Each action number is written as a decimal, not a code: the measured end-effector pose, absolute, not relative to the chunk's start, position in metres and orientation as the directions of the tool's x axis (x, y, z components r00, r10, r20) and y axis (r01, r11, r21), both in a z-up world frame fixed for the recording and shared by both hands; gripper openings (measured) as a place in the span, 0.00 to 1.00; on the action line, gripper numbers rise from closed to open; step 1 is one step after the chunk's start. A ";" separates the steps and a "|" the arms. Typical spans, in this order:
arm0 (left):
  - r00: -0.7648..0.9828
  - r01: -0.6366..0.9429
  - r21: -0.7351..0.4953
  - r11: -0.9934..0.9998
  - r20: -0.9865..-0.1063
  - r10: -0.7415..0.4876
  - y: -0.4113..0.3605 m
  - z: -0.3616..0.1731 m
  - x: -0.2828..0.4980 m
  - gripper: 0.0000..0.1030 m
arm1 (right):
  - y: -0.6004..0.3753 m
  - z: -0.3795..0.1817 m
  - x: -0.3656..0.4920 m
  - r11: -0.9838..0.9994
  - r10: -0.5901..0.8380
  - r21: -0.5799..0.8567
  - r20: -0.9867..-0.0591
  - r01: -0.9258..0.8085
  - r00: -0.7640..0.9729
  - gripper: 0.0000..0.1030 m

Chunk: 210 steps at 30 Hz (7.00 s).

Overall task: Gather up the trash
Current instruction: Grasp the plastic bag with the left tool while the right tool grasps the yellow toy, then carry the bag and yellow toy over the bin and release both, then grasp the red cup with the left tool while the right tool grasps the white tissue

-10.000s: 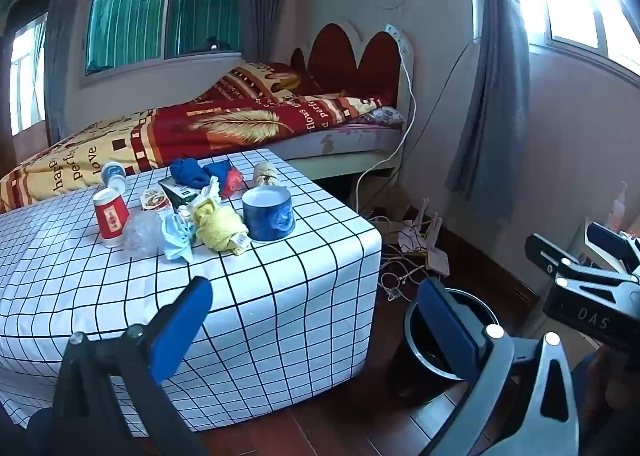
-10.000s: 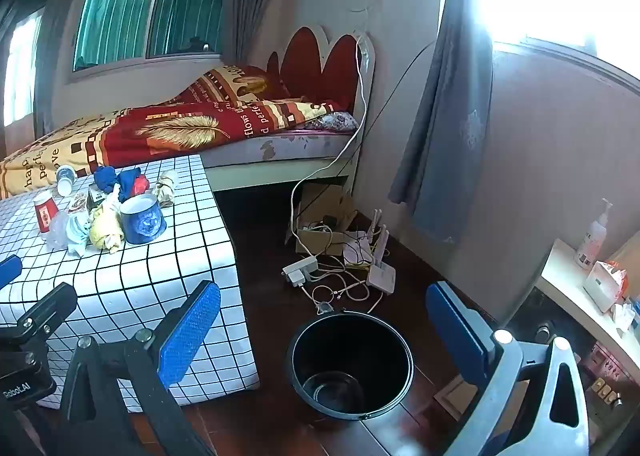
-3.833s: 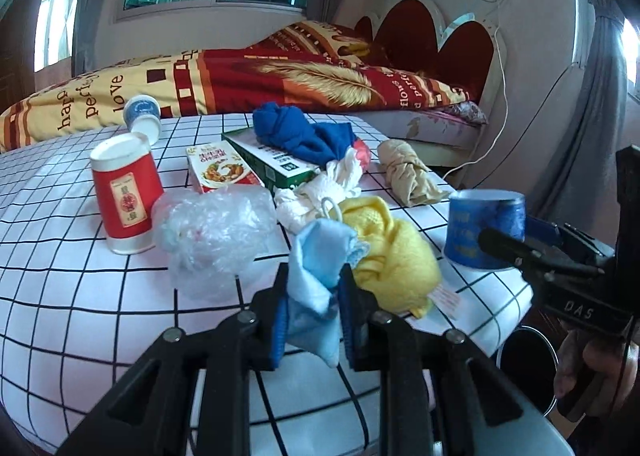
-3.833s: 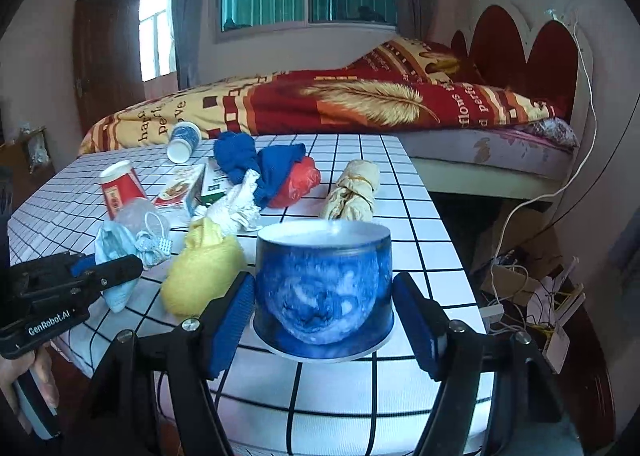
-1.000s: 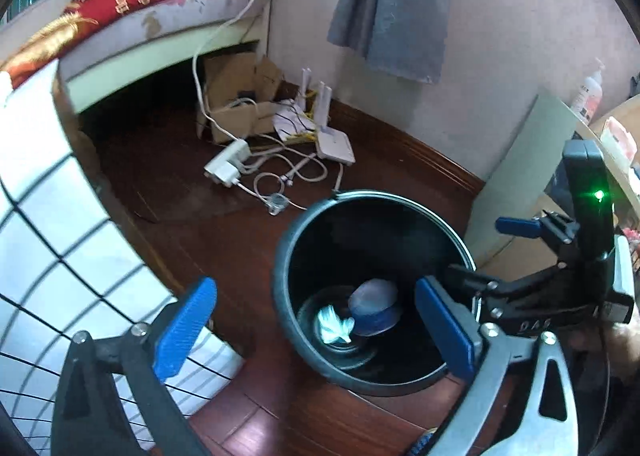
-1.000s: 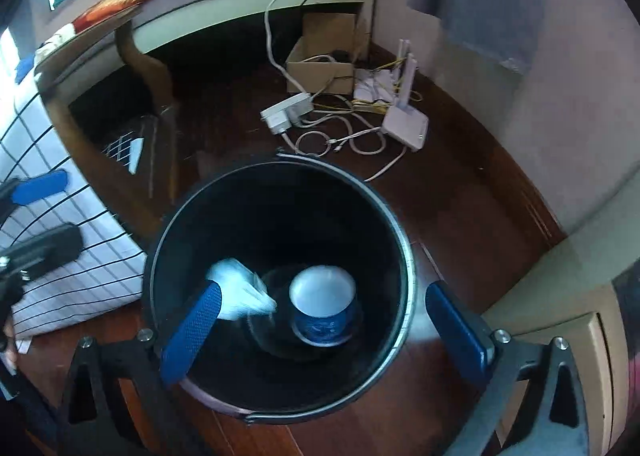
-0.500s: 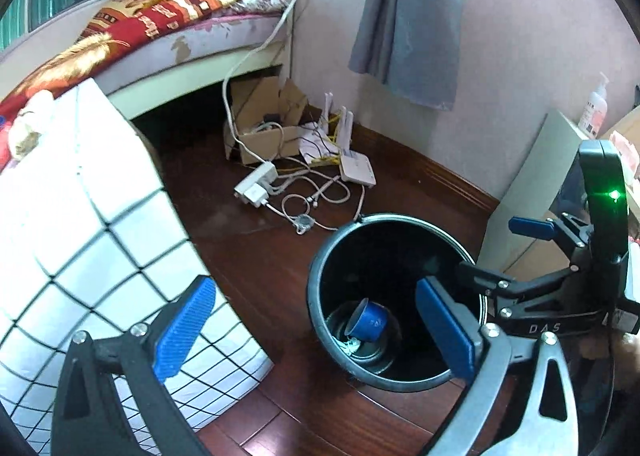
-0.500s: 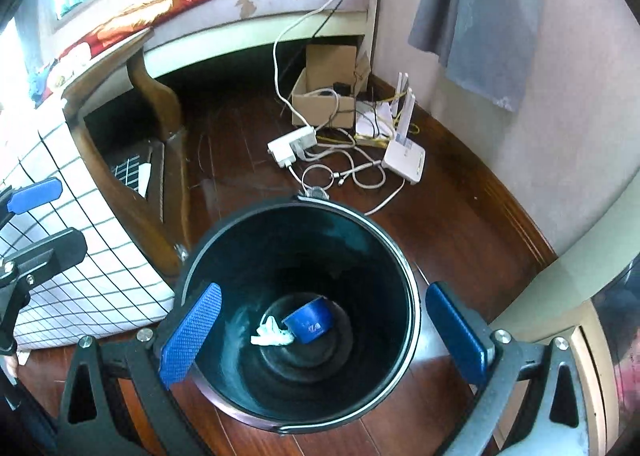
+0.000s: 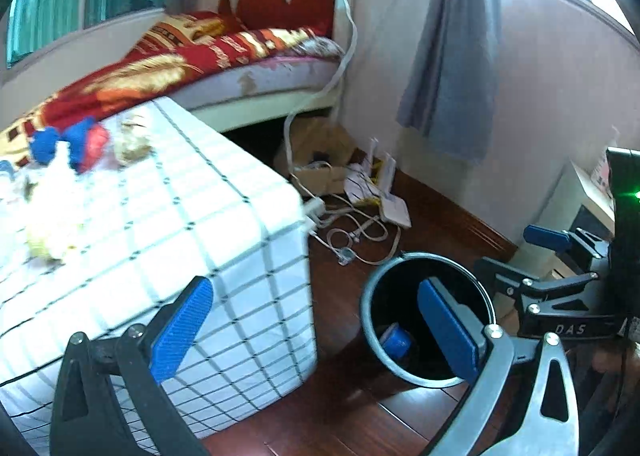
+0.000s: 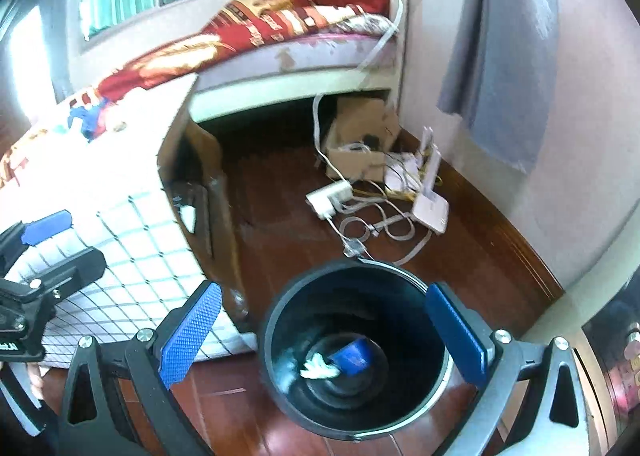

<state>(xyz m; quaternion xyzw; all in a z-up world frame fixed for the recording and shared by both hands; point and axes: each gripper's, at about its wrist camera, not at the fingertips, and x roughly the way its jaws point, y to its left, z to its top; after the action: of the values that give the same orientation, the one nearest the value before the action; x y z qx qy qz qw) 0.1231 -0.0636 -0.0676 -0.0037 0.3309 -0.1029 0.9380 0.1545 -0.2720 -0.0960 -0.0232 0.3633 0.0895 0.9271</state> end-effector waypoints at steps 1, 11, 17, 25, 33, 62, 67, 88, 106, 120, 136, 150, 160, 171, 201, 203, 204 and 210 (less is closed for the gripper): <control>0.768 0.175 -0.079 0.981 -0.612 -0.187 -0.057 -0.065 0.120 1.00 | -0.264 -0.092 0.153 0.981 0.157 0.020 -0.664 -0.192 0.731 1.00; 0.855 -0.021 -0.100 0.995 -0.517 -0.034 0.033 -0.039 0.091 1.00 | -0.166 -0.061 0.160 0.926 0.286 -0.016 -0.621 -0.377 0.729 1.00; 0.847 -0.140 -0.068 0.988 -0.524 0.084 0.091 -0.040 0.079 1.00 | -0.098 -0.050 0.169 0.875 0.403 0.031 -0.600 -0.484 0.690 1.00; 0.783 -0.329 -0.149 0.933 -0.595 0.181 0.177 -0.057 0.096 0.93 | -0.004 -0.052 0.176 0.780 0.508 0.002 -0.588 -0.626 0.630 0.92; 0.788 -0.363 -0.163 0.917 -0.579 0.209 0.210 -0.066 0.126 0.89 | 0.050 -0.070 0.203 0.726 0.524 -0.017 -0.632 -0.687 0.571 0.81; 0.796 -0.280 -0.188 0.941 -0.593 0.119 0.203 -0.067 0.124 0.34 | 0.036 -0.072 0.207 0.720 0.573 0.032 -0.590 -0.694 0.568 0.33; 0.811 -0.218 -0.169 0.961 -0.579 0.082 0.173 -0.057 0.113 0.34 | 0.004 -0.063 0.194 0.747 0.561 0.024 -0.559 -0.664 0.611 0.33; 0.847 0.019 -0.099 0.995 -0.527 -0.068 0.048 -0.041 0.106 0.34 | -0.151 -0.034 0.139 0.884 0.390 -0.061 -0.453 -0.464 0.802 0.33; 0.811 0.251 -0.081 0.965 -0.526 -0.255 -0.066 -0.056 0.122 0.34 | -0.264 -0.063 0.129 0.950 0.227 -0.083 -0.474 -0.300 0.850 0.33; 0.734 0.386 -0.110 0.916 -0.565 -0.377 -0.124 -0.087 0.121 0.33 | -0.320 -0.095 0.119 0.976 0.146 -0.054 -0.550 -0.210 0.822 0.33; 0.633 0.478 -0.123 0.870 -0.638 -0.438 -0.176 -0.140 0.143 0.33 | -0.356 -0.164 0.139 0.980 0.136 -0.012 -0.691 -0.200 0.709 0.36; 0.661 0.319 -0.068 0.945 -0.699 -0.273 -0.154 -0.165 0.157 1.00 | -0.375 -0.203 0.168 0.995 0.047 -0.018 -0.776 -0.097 0.629 0.93; 0.696 0.301 -0.036 0.953 -0.675 -0.245 -0.147 -0.152 0.151 1.00 | -0.354 -0.190 0.166 0.993 0.048 -0.041 -0.740 -0.115 0.671 1.00; 0.726 0.280 -0.033 0.959 -0.646 -0.235 -0.135 -0.136 0.148 1.00 | -0.340 -0.173 0.158 0.993 0.057 -0.036 -0.702 -0.115 0.710 1.00; 0.851 -0.061 -0.043 0.997 -0.524 0.030 0.042 -0.044 0.089 1.00 | -0.176 -0.070 0.153 0.929 0.296 -0.015 -0.572 -0.371 0.765 1.00; 0.852 -0.109 -0.044 0.993 -0.518 0.071 0.065 -0.041 0.084 1.00 | -0.154 -0.062 0.156 0.915 0.333 -0.008 -0.553 -0.404 0.764 1.00; 0.850 -0.134 -0.040 0.990 -0.518 0.094 0.077 -0.041 0.082 1.00 | -0.143 -0.059 0.158 0.907 0.348 -0.010 -0.546 -0.422 0.762 1.00; 0.829 -0.254 -0.018 0.967 -0.519 0.209 0.131 -0.045 0.073 0.99 | -0.077 -0.040 0.174 0.850 0.462 0.024 -0.513 -0.526 0.723 1.00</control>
<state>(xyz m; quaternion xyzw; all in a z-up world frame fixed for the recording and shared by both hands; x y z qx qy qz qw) 0.0726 0.1309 -0.0447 -0.0432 0.2663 0.1212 0.9553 0.1743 -0.0771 -0.0395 -0.0617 0.2590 0.2669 0.9262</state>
